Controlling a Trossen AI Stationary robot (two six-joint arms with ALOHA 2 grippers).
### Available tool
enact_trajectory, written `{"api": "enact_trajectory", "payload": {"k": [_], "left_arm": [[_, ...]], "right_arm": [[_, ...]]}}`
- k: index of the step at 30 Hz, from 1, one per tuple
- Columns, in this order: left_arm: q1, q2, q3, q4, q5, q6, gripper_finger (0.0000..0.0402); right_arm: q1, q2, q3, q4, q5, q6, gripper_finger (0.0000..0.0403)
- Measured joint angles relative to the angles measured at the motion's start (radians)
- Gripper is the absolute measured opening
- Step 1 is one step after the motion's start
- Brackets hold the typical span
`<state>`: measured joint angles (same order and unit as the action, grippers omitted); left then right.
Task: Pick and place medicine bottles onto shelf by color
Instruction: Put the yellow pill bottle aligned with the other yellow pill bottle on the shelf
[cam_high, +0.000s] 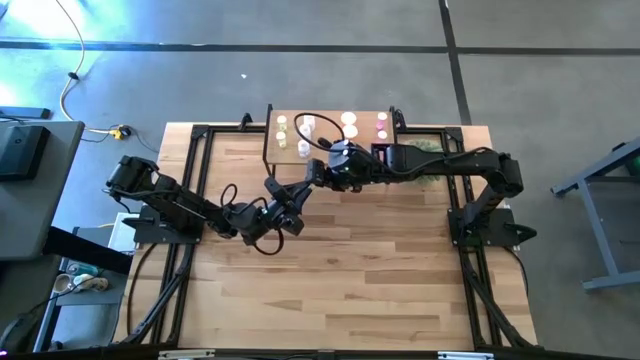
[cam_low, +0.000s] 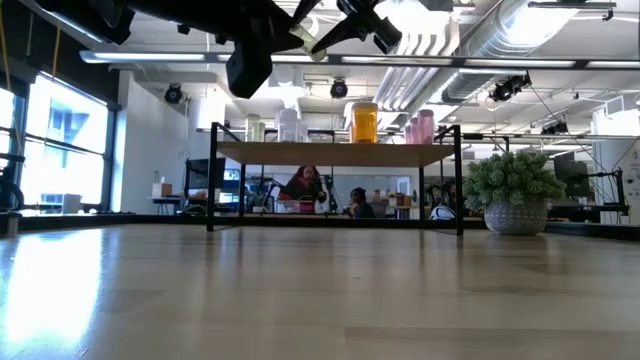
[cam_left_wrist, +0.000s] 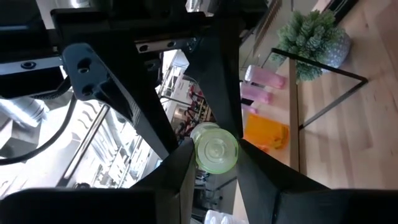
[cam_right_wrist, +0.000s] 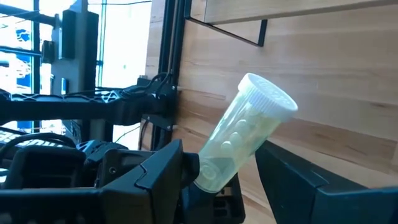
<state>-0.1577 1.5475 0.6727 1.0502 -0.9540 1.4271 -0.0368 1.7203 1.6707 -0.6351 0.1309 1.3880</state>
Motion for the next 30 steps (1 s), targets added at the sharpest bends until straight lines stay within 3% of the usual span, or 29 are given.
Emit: {"api": "enact_trajectory", "payload": {"k": [12, 30], "left_arm": [[-0.006, 0.0, 0.0, 0.002, -0.002, -0.01, 0.009], [-0.032, 0.0, 0.001, -0.005, -0.021, -0.01, 0.0091]], "right_arm": [[0.0, 0.0, 0.0, 0.007, 0.023, 0.0, 0.0139], [0.016, 0.002, -0.001, 0.012, 0.014, -0.059, 0.0122]]}}
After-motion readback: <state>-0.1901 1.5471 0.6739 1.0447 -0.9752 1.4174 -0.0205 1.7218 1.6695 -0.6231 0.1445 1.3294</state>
